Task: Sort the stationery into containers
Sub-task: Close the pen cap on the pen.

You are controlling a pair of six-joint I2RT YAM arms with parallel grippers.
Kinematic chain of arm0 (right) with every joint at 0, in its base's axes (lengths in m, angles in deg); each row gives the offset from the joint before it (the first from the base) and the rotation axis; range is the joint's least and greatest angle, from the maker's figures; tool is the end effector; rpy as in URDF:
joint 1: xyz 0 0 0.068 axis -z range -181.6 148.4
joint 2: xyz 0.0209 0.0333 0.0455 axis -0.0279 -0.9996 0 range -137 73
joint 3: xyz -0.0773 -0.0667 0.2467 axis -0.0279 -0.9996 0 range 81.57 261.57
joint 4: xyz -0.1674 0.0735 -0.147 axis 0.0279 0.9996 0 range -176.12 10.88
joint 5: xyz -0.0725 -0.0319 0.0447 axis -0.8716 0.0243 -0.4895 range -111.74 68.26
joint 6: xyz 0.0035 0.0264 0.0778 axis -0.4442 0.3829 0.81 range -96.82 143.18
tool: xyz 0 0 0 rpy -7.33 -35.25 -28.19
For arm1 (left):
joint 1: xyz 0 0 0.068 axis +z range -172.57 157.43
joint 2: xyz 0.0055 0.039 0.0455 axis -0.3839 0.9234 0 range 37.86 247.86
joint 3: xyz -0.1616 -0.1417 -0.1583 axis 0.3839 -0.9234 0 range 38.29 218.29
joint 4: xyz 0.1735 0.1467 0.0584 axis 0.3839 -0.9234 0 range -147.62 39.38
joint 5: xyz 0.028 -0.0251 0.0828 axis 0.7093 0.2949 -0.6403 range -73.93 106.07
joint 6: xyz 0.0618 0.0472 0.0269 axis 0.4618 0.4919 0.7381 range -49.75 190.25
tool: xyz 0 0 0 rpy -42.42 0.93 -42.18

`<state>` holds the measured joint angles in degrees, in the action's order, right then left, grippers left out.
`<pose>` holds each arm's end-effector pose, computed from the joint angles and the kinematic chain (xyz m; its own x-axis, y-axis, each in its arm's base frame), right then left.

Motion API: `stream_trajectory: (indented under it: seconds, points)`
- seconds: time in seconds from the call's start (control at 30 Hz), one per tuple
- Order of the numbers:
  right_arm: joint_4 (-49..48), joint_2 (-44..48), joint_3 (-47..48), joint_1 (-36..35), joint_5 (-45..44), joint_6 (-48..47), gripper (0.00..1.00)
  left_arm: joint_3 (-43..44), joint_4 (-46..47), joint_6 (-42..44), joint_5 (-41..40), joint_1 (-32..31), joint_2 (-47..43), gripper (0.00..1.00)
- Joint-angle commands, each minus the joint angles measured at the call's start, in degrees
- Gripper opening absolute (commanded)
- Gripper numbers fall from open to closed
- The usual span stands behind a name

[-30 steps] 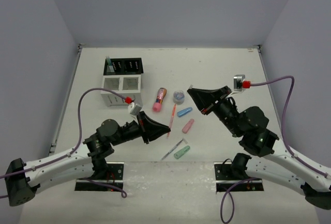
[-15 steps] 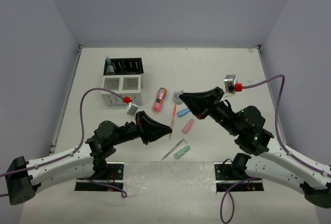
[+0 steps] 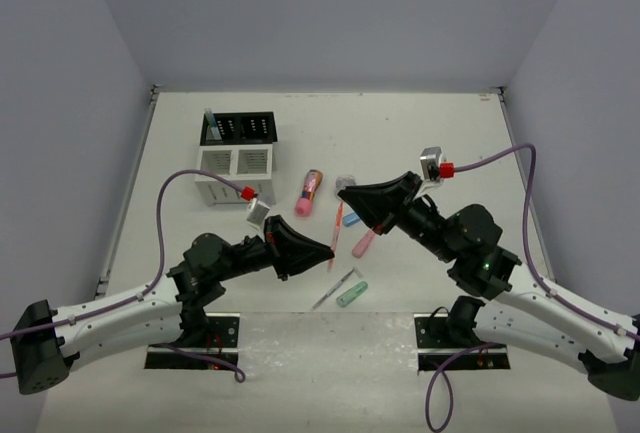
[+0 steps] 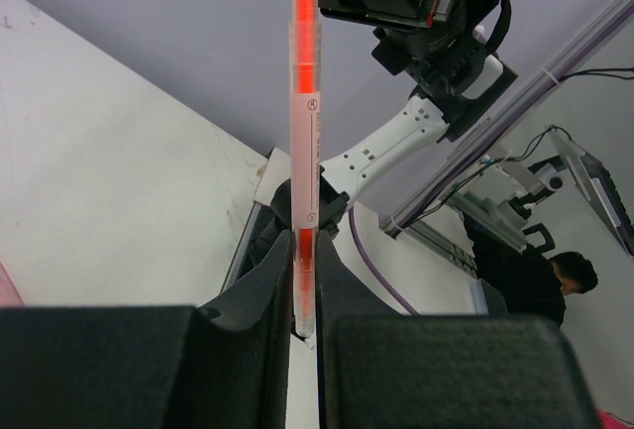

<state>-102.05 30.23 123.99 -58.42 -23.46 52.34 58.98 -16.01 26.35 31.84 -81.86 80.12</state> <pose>0.1044 0.1555 0.3865 -0.2716 0.4747 -0.8372 -0.7883 0.3893 0.4765 0.0811 -0.1745 0.2956 -0.5844 -0.3227 -0.7445 0.7735 0.0557 -0.6313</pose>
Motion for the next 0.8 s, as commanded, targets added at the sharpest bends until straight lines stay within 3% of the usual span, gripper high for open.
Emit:
stream_trajectory:
  seconds: [0.0,0.77]
  points:
    - [-2.38,0.97,-0.26,0.04,0.6,0.11,0.0,0.49,1.62,1.09,-0.04,-0.22,0.19,0.0]
    - [-1.21,1.46,-1.73,0.04,0.87,0.83,0.0,1.02,0.55,2.09,-1.38,-0.22,-0.19,0.0]
